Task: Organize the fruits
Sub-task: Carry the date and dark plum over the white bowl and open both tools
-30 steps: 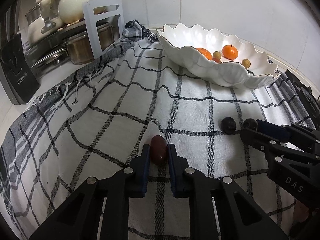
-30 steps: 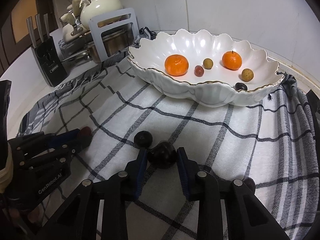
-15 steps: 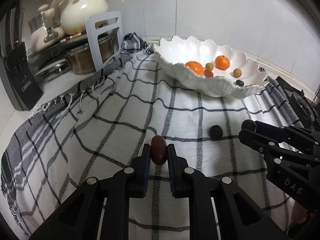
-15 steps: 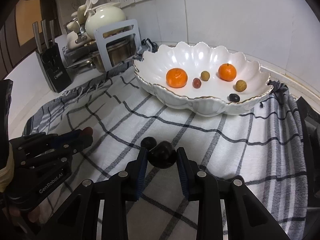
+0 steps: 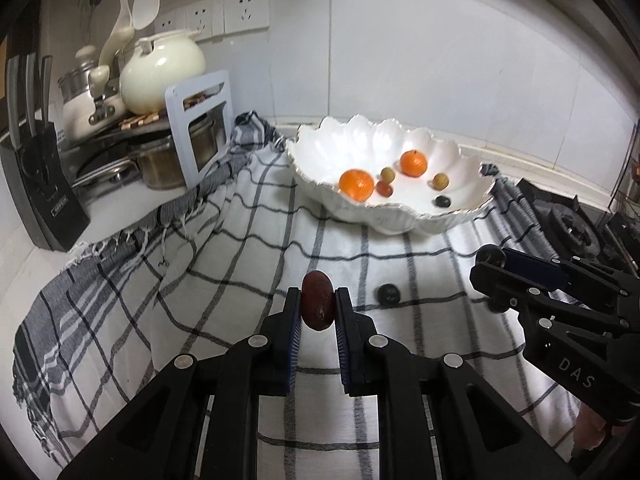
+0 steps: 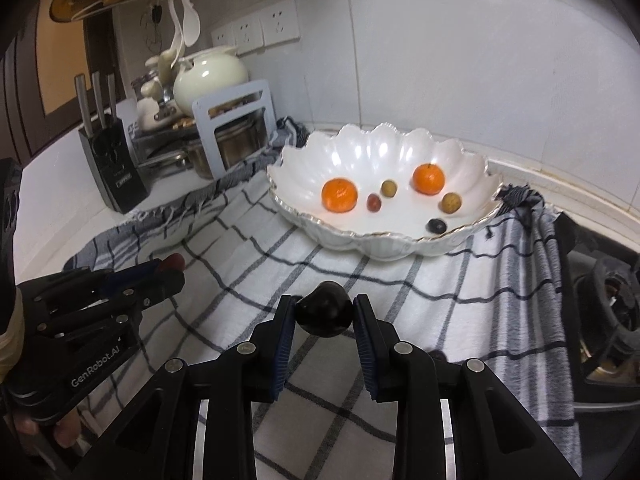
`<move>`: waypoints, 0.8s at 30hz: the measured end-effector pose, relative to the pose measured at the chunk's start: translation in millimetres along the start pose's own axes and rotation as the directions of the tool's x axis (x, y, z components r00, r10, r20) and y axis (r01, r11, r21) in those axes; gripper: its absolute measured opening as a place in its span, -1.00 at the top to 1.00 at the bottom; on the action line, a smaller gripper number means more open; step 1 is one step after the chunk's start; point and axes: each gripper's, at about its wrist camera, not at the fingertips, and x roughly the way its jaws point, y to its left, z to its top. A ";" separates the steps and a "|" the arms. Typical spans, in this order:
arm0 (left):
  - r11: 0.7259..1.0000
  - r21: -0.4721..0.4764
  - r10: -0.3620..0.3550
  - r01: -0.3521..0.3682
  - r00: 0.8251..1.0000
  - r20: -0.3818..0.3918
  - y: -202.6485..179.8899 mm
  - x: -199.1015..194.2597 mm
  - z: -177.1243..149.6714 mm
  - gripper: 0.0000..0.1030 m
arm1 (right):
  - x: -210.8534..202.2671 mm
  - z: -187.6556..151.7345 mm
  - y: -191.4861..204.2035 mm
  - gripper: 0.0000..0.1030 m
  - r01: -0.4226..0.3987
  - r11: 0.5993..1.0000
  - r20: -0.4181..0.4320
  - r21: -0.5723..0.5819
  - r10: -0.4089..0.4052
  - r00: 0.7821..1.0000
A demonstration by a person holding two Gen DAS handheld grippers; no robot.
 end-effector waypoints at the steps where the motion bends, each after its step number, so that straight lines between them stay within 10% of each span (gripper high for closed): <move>1: 1.000 0.000 -0.003 0.003 1.000 0.009 -1.2 -2.7 2.5 0.66 | -3.0 1.4 -0.5 0.39 0.005 1.000 0.008 0.005 -0.005 1.000; 24: 0.996 0.070 -0.061 0.047 0.975 0.214 -22.2 -29.4 78.1 0.66 | -36.7 61.5 -29.5 0.39 0.077 0.993 0.167 0.090 -0.091 0.982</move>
